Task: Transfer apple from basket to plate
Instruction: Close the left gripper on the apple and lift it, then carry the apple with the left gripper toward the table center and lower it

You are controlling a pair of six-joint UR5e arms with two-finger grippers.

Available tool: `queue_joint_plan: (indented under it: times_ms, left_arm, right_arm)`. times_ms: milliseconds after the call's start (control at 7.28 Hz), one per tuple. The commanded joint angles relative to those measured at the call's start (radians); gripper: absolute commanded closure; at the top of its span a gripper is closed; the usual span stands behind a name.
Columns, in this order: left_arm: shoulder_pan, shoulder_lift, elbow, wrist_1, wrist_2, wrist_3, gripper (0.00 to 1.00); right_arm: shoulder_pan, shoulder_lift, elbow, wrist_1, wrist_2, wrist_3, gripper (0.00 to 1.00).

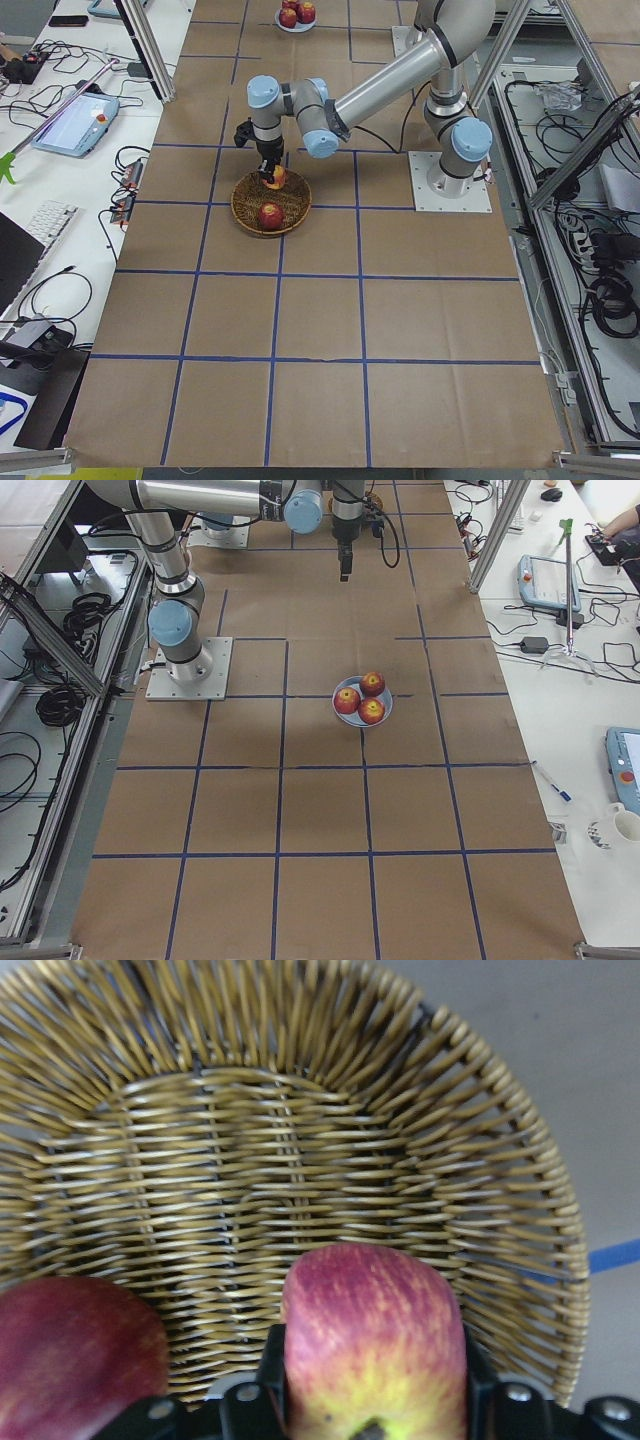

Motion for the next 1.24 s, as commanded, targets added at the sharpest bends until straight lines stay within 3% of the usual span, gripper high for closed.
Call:
queue_joint_plan:
  times_ms: [0,275,687,1099]
  left_arm:
    - [-0.111,0.076,0.001,-0.023,0.002,-0.168,0.81]
    - [-0.262,0.108,-0.001,-0.058,0.002,-0.361,0.9]
    - [-0.448,0.061,0.001,-0.049,-0.027,-0.625,0.95]
    - [-0.599,-0.109,0.141,-0.034,-0.033,-0.732,0.97]
  right_arm:
    - [0.0,0.0,0.0,-0.001,0.0,0.001,0.0]
    - [-0.001,0.0,0.0,0.001,0.0,0.001,0.0]
    - [0.0,0.0,0.0,0.001,0.0,0.001,0.0]
    - [0.0,0.0,0.0,0.001,0.0,0.001,0.0]
